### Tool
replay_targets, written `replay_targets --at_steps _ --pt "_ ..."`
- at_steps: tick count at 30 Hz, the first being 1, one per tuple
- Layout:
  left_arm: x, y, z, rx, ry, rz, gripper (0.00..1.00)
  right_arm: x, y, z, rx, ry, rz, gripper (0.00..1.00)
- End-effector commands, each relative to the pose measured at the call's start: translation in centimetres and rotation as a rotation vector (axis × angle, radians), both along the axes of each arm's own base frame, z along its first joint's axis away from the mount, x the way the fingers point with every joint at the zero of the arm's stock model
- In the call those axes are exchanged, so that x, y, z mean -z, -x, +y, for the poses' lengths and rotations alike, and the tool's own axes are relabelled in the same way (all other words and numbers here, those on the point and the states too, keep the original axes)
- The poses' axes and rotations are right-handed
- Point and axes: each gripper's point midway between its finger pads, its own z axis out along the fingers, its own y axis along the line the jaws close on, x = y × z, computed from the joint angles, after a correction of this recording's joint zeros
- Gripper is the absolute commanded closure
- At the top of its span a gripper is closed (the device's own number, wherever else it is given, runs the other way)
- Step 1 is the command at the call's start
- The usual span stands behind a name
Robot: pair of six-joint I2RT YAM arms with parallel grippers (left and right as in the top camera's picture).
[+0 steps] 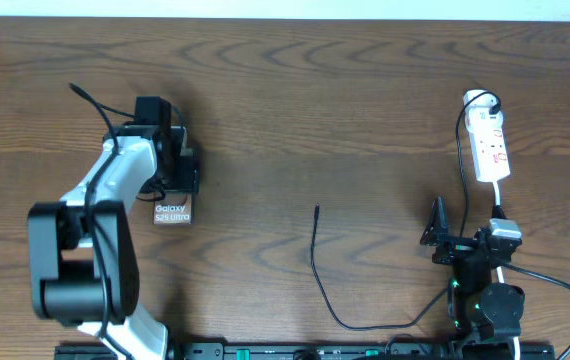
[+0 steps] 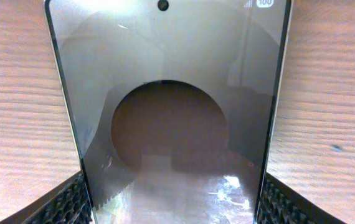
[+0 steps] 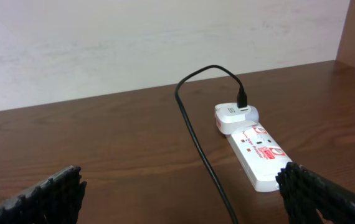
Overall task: Plug charger to phone and switch on socket
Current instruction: 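Lift the phone with the left gripper and tilt it upright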
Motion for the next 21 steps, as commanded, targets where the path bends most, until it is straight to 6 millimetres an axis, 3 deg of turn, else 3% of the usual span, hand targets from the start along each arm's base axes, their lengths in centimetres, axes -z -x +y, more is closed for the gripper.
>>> replay_targets --at_steps 1,9,21 --pt "-5.0 -2.1 0.3 -0.005 -0.010 -0.146 0.93 0.0 0.0 0.2 -0.009 0.014 0.001 0.01" --pt "-7.9 -1.5 -2.3 0.007 0.143 -0.198 0.93 0.0 0.0 0.2 -0.009 0.014 0.001 0.01" --pt "-10.2 -1.1 -8.8 -0.119 0.590 -0.145 0.93 0.0 0.0 0.2 -0.009 0.014 0.001 0.01"
